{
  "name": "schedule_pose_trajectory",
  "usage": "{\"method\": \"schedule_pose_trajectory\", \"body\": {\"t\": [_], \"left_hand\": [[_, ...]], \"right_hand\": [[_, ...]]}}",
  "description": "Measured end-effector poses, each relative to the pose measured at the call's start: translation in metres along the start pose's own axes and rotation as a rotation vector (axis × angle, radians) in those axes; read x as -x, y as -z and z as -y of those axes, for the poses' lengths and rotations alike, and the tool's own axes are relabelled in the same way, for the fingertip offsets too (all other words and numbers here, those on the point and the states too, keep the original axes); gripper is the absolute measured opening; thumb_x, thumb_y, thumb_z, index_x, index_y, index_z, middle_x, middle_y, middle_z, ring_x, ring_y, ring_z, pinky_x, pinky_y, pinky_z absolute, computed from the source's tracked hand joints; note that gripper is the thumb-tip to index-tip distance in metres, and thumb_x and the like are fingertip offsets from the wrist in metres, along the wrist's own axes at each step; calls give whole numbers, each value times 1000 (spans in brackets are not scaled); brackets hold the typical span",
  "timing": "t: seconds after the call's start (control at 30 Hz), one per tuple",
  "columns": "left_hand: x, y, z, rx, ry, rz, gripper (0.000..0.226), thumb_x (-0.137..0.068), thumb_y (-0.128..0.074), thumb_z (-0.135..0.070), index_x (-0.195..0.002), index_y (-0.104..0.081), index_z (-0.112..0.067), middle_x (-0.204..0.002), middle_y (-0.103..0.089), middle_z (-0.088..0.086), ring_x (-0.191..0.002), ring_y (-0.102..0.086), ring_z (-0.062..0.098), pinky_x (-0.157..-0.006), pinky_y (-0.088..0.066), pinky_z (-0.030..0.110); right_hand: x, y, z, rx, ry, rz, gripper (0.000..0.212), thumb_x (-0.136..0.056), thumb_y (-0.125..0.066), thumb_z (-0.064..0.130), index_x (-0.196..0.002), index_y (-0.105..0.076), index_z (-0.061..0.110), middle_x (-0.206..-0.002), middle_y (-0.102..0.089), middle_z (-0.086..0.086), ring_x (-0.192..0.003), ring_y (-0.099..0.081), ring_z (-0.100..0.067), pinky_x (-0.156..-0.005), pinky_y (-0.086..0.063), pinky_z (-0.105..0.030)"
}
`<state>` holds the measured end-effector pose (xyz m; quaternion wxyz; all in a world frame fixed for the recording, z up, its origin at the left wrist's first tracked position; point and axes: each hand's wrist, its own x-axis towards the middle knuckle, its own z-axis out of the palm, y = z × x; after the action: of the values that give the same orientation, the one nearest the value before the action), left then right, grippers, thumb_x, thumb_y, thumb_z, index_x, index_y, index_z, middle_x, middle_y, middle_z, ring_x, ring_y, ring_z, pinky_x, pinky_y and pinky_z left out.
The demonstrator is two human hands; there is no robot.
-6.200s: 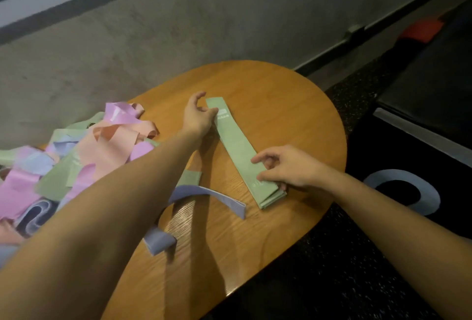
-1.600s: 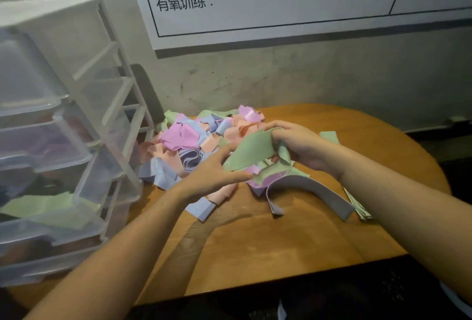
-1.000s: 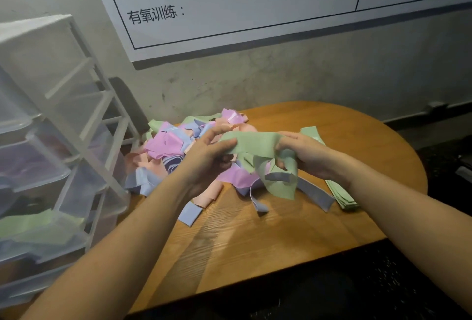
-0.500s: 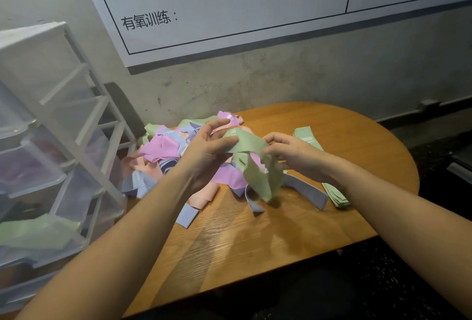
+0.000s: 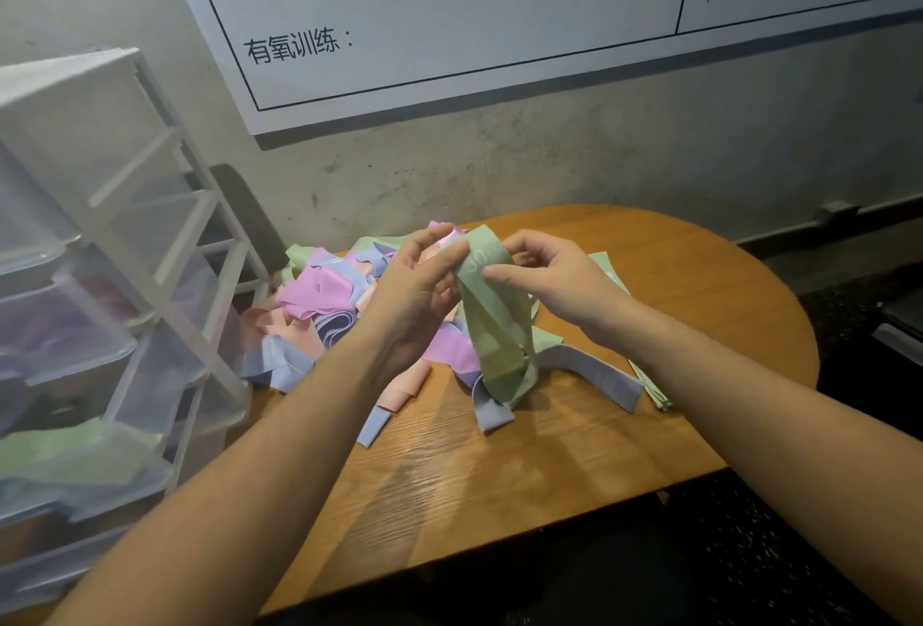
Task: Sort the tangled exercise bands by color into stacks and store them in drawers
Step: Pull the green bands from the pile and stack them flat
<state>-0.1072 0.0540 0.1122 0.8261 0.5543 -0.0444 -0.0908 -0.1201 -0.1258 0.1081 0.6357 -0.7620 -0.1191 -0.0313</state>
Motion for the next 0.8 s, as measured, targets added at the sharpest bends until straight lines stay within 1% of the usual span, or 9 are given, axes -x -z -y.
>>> {"method": "schedule_pose_trajectory", "body": {"t": [0.07,0.1,0.2,0.33,0.47,0.53,0.6,0.7,0.8], "left_hand": [[-2,-3,2,-14,-14,-3,24,-96,-65,-15,-120,-60,-15,-100,-73,5,-85,-66,15,-81,-53,28],[-3,-4,3,-47,-25,0,20,-97,-64,-17,-116,-62,-16,-97,-73,2,-85,-65,14,-80,-50,29],[-3,-10,6,-202,-54,8,12,-95,-66,-24,-107,-70,-23,-96,-72,-4,-88,-62,11,-79,-42,31],[-5,-17,9,-233,-127,-17,6,-91,-72,-24,-93,-76,-29,-95,-73,-5,-89,-64,13,-82,-43,34],[-8,-27,12,-283,-130,49,16,-95,-68,-29,-110,-70,-25,-102,-73,-1,-89,-68,12,-77,-50,31],[-7,-32,17,-309,-93,114,30,-94,-68,-34,-120,-64,-20,-112,-73,5,-99,-70,18,-78,-55,31],[-6,-38,24,-366,-97,155,33,-96,-68,-28,-126,-60,-17,-117,-72,7,-106,-70,22,-82,-58,33],[-10,-45,30,-410,-144,147,26,-97,-64,-12,-123,-60,-14,-112,-74,5,-100,-72,17,-83,-57,30],[-17,-54,31,-429,-119,160,22,-98,-61,-7,-113,-62,-23,-105,-75,2,-95,-72,16,-83,-58,32]], "right_hand": [[-2,2,-1,50,60,-55,12,-85,-78,15,-96,-73,19,-107,-68,-1,-97,-62,-13,-89,-50,-24],[-2,3,-1,48,80,-64,15,-86,-76,10,-95,-72,21,-108,-69,0,-98,-63,-11,-90,-50,-23],[0,7,3,-66,75,-52,22,-90,-67,-1,-97,-67,19,-97,-71,-4,-85,-65,-7,-78,-53,-21],[2,15,4,-89,65,-56,12,-93,-70,13,-101,-70,22,-96,-72,-3,-89,-65,-12,-78,-55,-27],[-2,21,4,-214,70,-168,12,-91,-71,9,-99,-69,18,-94,-69,-9,-87,-64,-16,-76,-52,-28],[-4,26,6,-308,27,-183,14,-90,-72,9,-100,-68,18,-96,-69,-10,-86,-65,-18,-74,-53,-32],[-5,31,7,-364,-8,-199,14,-89,-72,9,-99,-66,18,-97,-69,-10,-86,-66,-19,-71,-54,-33],[-7,40,5,-332,11,-260,15,-89,-72,7,-96,-64,17,-94,-68,-8,-85,-65,-16,-70,-53,-29],[-8,48,-2,-277,25,-275,16,-89,-73,8,-94,-62,17,-93,-66,-8,-81,-66,-14,-65,-54,-25]]}}
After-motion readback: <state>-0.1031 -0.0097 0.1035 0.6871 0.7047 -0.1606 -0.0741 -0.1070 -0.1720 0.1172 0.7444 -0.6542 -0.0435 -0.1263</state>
